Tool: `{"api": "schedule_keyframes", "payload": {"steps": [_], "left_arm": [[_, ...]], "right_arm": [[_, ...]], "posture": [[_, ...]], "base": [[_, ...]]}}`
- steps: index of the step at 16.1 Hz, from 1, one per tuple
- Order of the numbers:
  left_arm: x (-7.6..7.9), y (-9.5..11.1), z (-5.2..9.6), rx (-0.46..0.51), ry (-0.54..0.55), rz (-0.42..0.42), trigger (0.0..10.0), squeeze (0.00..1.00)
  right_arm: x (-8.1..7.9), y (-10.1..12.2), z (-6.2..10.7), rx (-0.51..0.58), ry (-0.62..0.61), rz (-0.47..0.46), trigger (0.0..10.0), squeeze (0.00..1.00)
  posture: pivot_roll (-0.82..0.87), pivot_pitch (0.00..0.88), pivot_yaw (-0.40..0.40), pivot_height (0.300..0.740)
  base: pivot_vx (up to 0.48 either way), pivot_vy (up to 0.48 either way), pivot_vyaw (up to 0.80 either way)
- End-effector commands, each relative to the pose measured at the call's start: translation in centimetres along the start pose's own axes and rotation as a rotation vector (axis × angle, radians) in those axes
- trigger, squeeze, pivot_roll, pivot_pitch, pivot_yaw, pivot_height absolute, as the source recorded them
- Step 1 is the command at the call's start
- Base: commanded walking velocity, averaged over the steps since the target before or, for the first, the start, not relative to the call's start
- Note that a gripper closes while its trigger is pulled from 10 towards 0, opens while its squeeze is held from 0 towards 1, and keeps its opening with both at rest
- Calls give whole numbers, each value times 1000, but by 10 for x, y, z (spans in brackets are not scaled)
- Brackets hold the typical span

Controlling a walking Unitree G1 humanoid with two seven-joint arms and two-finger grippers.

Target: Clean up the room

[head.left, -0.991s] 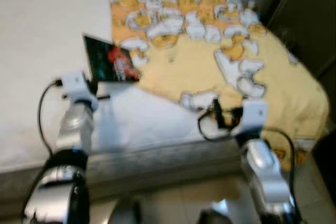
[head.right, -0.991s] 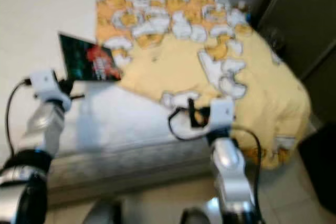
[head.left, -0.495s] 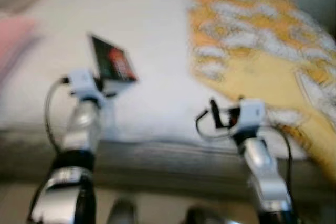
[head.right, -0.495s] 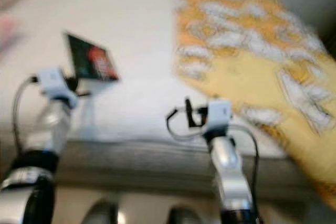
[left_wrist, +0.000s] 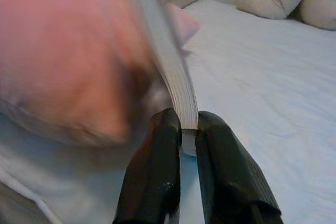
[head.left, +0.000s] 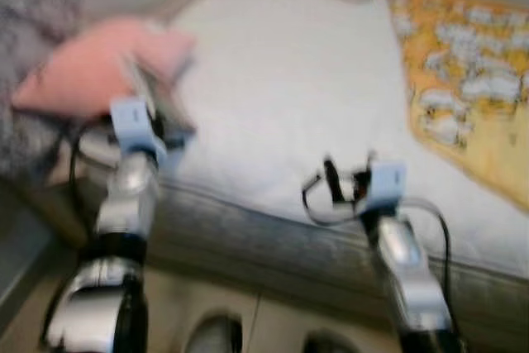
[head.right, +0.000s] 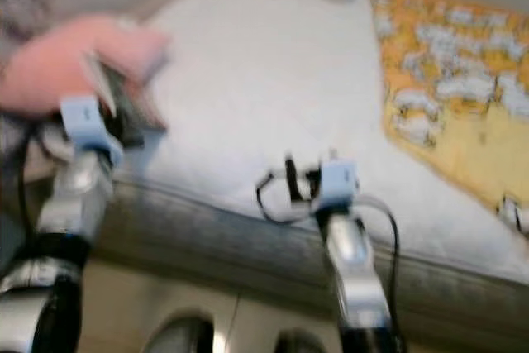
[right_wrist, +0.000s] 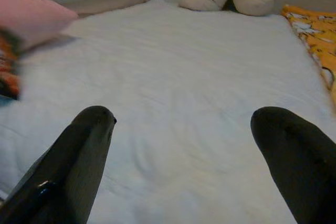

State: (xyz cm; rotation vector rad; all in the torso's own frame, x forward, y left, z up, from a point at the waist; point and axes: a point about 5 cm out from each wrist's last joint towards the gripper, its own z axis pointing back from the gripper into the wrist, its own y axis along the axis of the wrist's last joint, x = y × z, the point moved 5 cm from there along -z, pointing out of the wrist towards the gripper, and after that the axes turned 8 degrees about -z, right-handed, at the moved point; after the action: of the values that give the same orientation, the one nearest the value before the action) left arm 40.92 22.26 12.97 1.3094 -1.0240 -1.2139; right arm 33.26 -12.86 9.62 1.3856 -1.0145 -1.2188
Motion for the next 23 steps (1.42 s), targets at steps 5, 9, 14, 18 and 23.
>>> {"api": "schedule_keyframes", "payload": {"steps": [5, 9, 14, 18, 23], "left_arm": [[24, 26, -3, 94, -103, -15, 10000, 0], [28, 29, 0, 124, -101, -44, 10000, 0], [41, 62, 15, 283, -145, -110, 10000, 0], [48, 64, 14, 280, -164, -127, 10000, 0], [53, 68, 12, 276, -187, -125, 10000, 0]], "right_arm": [[7, 3, 4, 24, -32, 42, 10000, 0], [3, 12, -1, 57, -10, 33, 10000, 0], [15, 67, 0, 247, -59, 29, 10000, 0], [13, 56, 4, 203, -56, 22, 10000, 0], [9, 50, 3, 181, -42, 18, 10000, 0]], "posture": [[25, 21, -51, 695], [28, 13, -53, 695], [32, 0, -54, 695], [27, 0, -51, 695], [27, 0, -46, 695]], "base": [[0, 0, -133], [0, 0, -166], [441, 0, 0], [461, 0, 0], [480, 0, 0]]}}
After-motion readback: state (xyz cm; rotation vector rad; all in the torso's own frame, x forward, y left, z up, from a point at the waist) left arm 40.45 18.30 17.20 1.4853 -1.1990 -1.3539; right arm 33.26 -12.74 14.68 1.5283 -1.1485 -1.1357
